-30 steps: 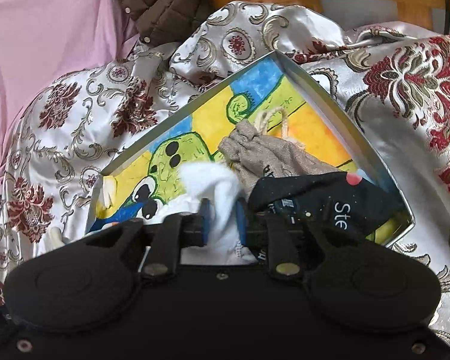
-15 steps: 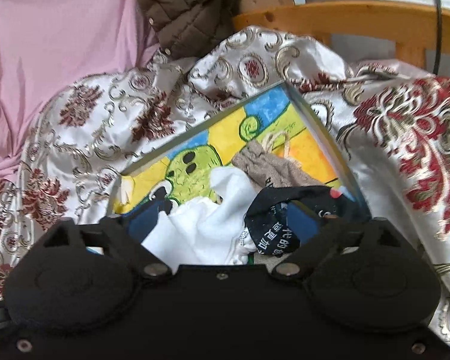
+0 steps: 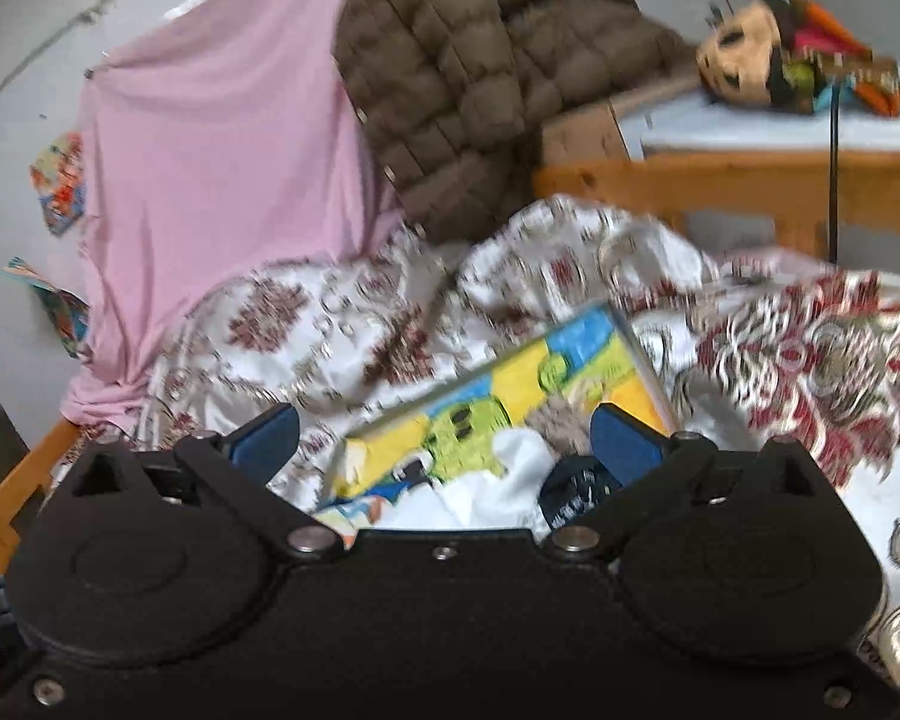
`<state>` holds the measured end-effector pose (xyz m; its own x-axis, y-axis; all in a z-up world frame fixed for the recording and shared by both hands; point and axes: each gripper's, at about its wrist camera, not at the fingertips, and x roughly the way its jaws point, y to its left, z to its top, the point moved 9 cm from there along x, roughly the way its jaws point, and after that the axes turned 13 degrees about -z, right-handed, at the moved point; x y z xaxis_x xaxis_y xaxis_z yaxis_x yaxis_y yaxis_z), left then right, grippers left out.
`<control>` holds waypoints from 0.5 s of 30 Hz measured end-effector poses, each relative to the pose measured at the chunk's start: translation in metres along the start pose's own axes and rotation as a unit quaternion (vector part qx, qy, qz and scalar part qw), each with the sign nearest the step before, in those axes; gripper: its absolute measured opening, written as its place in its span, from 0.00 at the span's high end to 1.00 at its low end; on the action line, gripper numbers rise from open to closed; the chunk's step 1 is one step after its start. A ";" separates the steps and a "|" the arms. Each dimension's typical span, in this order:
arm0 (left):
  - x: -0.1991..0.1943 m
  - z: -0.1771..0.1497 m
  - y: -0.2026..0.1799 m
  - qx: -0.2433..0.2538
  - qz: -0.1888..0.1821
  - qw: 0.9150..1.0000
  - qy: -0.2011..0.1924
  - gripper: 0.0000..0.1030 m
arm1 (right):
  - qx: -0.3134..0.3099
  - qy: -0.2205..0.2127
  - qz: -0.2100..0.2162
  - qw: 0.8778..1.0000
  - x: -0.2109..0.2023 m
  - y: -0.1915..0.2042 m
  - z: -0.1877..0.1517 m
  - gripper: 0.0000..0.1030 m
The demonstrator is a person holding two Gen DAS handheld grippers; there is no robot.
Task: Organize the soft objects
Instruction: 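Open both tools and raise them away from the tray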
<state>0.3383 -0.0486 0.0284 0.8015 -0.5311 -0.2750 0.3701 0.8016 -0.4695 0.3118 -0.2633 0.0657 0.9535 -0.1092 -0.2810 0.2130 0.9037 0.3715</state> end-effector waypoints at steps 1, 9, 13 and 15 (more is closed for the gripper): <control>-0.006 0.003 -0.003 0.003 0.000 1.000 -0.011 0.07 | -0.001 -0.011 0.005 1.000 -0.009 0.000 0.003 0.01; -0.056 0.016 -0.042 0.061 -0.002 0.994 -0.093 0.01 | -0.012 -0.073 0.006 0.997 -0.071 -0.003 0.016 0.00; -0.084 0.007 -0.050 0.085 0.015 0.988 -0.129 0.01 | 0.000 -0.083 -0.007 0.997 -0.094 -0.014 0.012 0.00; -0.094 0.000 -0.051 0.088 0.021 0.987 -0.132 0.01 | 0.001 -0.086 -0.011 0.996 -0.107 -0.019 0.009 0.00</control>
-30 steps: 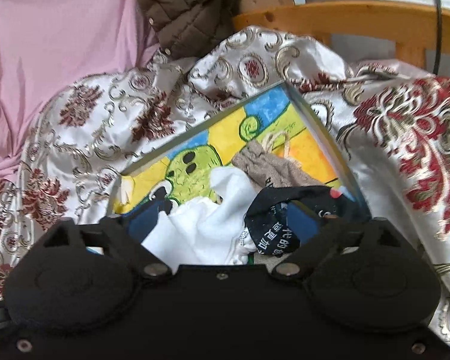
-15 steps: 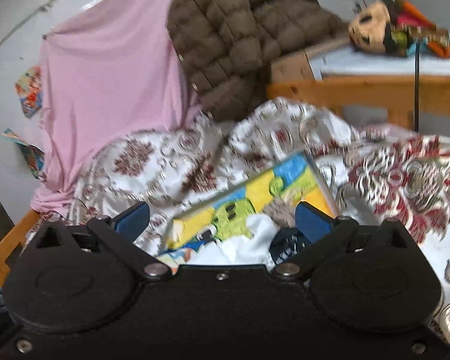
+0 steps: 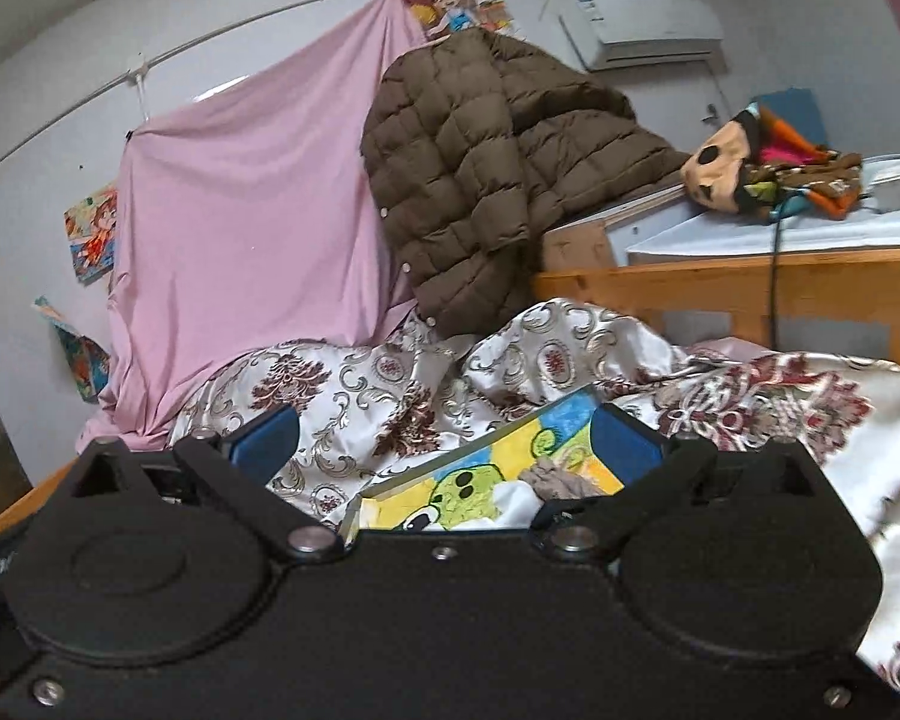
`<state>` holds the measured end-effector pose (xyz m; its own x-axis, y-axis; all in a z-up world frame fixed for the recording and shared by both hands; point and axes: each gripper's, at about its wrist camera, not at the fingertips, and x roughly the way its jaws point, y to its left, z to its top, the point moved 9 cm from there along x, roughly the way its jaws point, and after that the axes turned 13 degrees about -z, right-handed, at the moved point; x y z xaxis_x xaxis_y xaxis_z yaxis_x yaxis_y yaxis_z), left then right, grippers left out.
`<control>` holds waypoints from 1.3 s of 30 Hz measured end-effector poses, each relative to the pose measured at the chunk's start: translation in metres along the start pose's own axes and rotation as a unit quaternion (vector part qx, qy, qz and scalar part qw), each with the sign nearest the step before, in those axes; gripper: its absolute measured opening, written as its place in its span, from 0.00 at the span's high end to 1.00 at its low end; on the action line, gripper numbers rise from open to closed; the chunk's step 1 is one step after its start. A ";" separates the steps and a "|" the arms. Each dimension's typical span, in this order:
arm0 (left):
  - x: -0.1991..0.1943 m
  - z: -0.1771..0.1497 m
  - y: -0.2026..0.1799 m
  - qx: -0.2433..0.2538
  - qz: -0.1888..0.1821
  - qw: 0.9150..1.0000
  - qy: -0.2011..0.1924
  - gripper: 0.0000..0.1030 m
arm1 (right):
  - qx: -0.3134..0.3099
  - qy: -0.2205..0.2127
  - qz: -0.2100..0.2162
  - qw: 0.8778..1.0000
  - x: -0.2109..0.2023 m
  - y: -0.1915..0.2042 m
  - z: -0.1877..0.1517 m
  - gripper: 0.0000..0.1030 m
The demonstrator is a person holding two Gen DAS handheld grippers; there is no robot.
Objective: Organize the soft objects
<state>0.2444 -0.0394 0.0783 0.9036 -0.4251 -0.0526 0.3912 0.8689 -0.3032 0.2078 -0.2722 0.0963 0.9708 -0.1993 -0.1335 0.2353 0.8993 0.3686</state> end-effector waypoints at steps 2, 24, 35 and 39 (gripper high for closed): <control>-0.013 -0.005 0.002 -0.002 0.008 1.000 0.001 0.01 | -0.001 -0.003 -0.003 1.000 -0.011 -0.005 -0.001 0.00; -0.117 -0.072 0.008 -0.002 0.089 0.992 0.093 0.01 | -0.149 0.033 -0.019 0.988 -0.105 0.001 -0.062 0.00; -0.125 -0.103 0.006 0.045 0.102 0.976 0.187 0.01 | -0.272 0.074 -0.007 0.959 -0.113 0.025 -0.095 0.01; -0.123 -0.108 0.007 0.043 0.106 0.973 0.198 0.01 | -0.296 0.094 -0.008 0.951 -0.107 0.031 -0.104 0.01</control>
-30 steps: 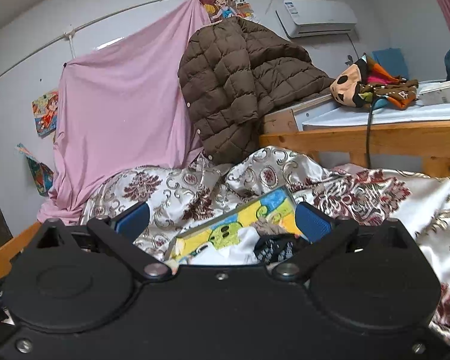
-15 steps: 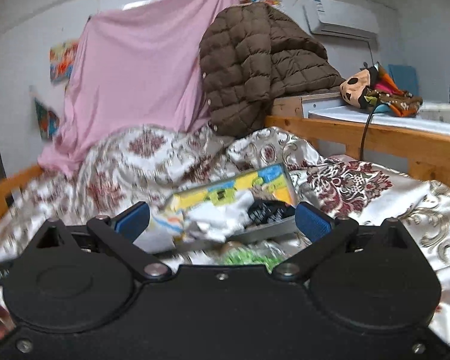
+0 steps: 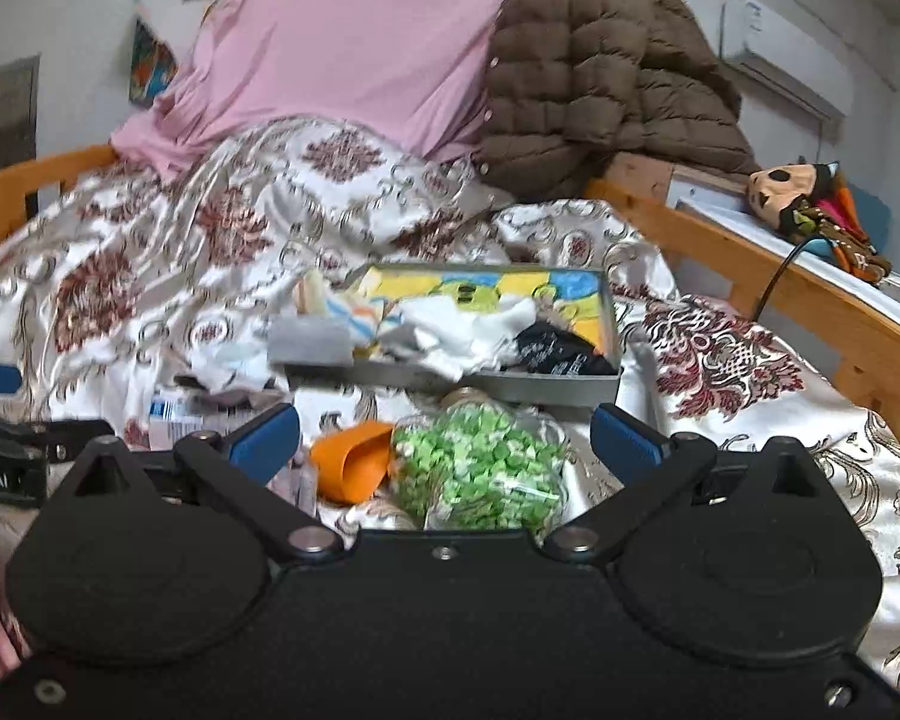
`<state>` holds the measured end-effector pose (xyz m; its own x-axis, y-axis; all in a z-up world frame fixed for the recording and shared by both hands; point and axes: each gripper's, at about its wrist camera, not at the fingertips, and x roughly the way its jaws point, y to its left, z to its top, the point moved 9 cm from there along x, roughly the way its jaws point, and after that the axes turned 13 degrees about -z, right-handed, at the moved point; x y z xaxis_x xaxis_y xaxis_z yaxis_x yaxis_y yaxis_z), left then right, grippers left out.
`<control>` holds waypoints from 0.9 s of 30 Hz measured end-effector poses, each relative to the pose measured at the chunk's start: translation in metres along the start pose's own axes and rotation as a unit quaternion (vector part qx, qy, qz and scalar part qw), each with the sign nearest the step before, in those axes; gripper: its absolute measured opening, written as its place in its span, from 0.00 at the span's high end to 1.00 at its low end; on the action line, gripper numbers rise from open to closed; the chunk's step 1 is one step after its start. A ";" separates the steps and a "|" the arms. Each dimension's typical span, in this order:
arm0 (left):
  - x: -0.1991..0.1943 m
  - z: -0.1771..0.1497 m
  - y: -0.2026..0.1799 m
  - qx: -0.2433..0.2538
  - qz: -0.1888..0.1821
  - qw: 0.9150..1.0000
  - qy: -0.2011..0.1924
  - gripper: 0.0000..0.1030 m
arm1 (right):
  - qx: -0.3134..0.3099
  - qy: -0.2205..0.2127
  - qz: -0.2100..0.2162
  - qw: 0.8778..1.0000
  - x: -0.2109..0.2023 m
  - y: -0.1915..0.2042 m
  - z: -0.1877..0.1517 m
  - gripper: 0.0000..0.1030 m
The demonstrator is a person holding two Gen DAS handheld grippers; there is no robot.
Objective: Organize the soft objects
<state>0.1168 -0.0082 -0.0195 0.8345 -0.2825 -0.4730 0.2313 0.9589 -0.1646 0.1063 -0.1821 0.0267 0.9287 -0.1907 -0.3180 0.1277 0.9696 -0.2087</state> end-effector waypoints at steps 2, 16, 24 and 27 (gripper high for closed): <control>0.004 -0.002 0.001 -0.002 0.001 1.000 0.011 0.01 | -0.014 0.015 0.003 1.000 0.001 0.002 -0.004 0.01; 0.041 0.001 0.001 0.031 -0.016 0.998 0.058 0.01 | -0.141 0.024 0.024 0.989 0.042 0.032 -0.014 0.01; 0.053 0.012 -0.004 0.073 -0.022 0.996 0.044 0.01 | -0.188 0.017 0.038 0.981 0.061 0.044 -0.018 0.01; 0.058 0.016 -0.008 0.102 -0.024 0.994 0.037 0.01 | -0.210 0.007 0.042 0.977 0.064 0.049 -0.019 0.01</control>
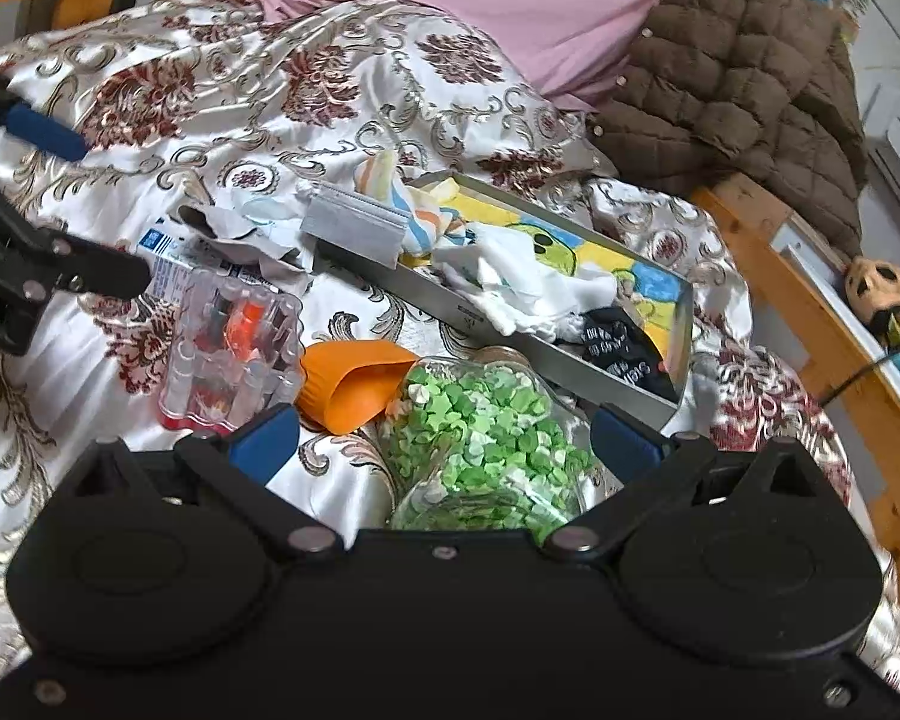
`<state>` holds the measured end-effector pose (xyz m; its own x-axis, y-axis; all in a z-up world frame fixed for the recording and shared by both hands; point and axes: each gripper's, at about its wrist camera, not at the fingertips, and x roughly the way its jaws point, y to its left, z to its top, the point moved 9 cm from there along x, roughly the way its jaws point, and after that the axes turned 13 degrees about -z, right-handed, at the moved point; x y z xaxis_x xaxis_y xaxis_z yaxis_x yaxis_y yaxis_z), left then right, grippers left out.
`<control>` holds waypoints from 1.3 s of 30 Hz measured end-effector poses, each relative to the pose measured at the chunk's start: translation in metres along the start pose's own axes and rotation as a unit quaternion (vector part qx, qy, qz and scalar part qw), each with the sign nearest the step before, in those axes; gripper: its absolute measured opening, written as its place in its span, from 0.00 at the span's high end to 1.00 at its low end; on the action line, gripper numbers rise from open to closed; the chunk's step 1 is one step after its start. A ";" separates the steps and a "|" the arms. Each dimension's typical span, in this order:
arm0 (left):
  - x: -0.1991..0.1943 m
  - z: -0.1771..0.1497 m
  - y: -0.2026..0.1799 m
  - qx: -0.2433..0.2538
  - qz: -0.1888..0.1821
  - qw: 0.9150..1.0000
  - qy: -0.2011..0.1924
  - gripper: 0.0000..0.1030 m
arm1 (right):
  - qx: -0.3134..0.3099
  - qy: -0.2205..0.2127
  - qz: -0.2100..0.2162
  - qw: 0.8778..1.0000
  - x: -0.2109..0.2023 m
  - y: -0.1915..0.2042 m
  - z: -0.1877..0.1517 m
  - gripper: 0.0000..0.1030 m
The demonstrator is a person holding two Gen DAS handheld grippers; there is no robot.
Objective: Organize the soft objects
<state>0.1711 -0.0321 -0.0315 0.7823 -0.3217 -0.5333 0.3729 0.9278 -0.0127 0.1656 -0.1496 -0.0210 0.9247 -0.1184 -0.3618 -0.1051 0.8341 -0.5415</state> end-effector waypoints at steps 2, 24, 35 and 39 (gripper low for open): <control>0.003 0.004 -0.001 0.019 -0.003 1.000 -0.003 0.01 | -0.016 -0.005 0.003 1.000 0.002 0.002 0.000 0.01; 0.071 0.041 0.027 0.144 -0.025 0.989 0.000 0.01 | -0.261 -0.101 0.034 0.959 0.027 0.068 0.000 0.01; 0.119 0.051 0.037 0.153 -0.047 0.987 -0.001 0.04 | -0.330 -0.102 0.040 0.938 0.059 0.096 -0.011 0.10; 0.136 0.054 0.037 0.155 -0.055 0.986 0.004 0.05 | -0.347 -0.103 0.038 0.932 0.070 0.103 -0.013 0.24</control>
<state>0.3180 -0.0520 -0.0587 0.7251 -0.4147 -0.5498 0.5908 0.7848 0.1872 0.2144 -0.0794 -0.1119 0.9481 0.0926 -0.3042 -0.3180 0.2788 -0.9062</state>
